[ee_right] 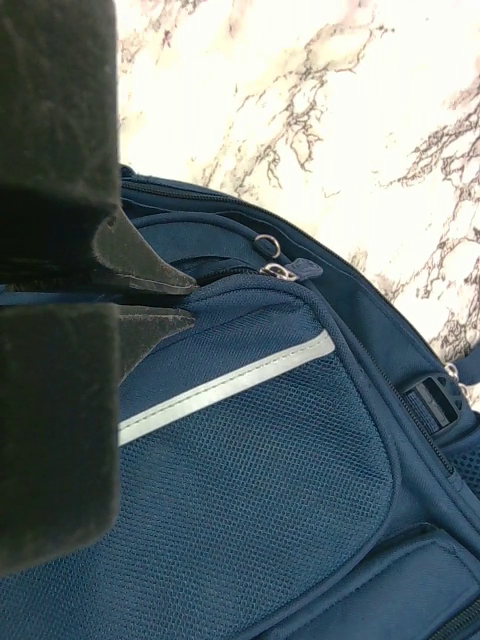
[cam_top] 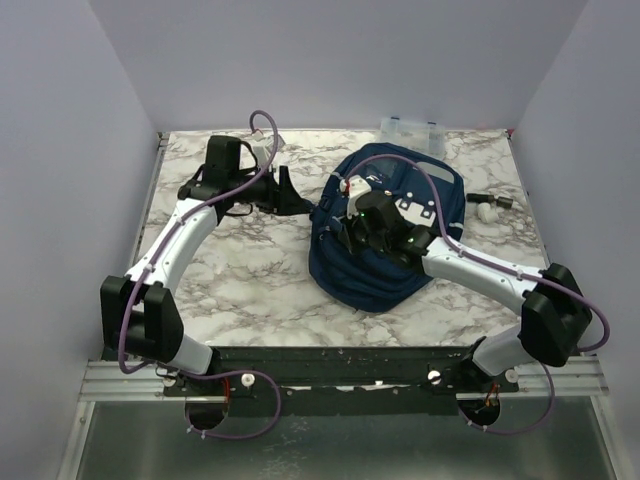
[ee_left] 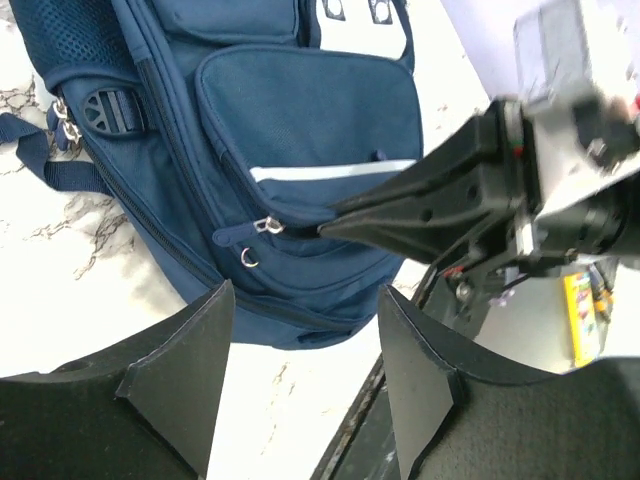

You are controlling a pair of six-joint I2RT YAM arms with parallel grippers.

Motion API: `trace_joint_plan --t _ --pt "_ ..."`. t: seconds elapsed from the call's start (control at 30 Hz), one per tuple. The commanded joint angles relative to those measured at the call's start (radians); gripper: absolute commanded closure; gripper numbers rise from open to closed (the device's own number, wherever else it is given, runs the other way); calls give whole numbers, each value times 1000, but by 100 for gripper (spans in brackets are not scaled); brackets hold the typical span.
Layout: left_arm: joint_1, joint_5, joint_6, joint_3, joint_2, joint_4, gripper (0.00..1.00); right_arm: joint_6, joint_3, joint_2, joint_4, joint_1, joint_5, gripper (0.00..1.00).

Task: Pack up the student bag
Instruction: Zip the student bag at the center of the board.

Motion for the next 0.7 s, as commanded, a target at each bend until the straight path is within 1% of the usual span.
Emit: trace_joint_plan --t 0.0,0.1,0.17,0.23,0.37,0.47,0.57,0.67 --pt "-2 41 212 -102 5 69 40 34 -32 -55 59 -45 -142 99" --pt "-2 128 307 -111 40 106 41 29 -23 -62 47 -51 -158 99" --pt "-2 148 367 -95 63 109 43 31 -24 -71 47 -50 -158 99" --pt "-4 190 423 -82 95 124 43 34 -28 -80 52 -52 -188 99" --pt "-24 291 507 -29 168 126 43 32 -23 -84 46 -52 -188 99" --pt "-49 314 545 -7 223 127 43 32 -19 -84 41 -52 -196 99" --pt "-69 306 565 11 262 126 43 33 -26 -84 46 -52 -208 99" --pt "-94 332 586 49 294 62 42 32 -26 -75 44 -52 -208 99"
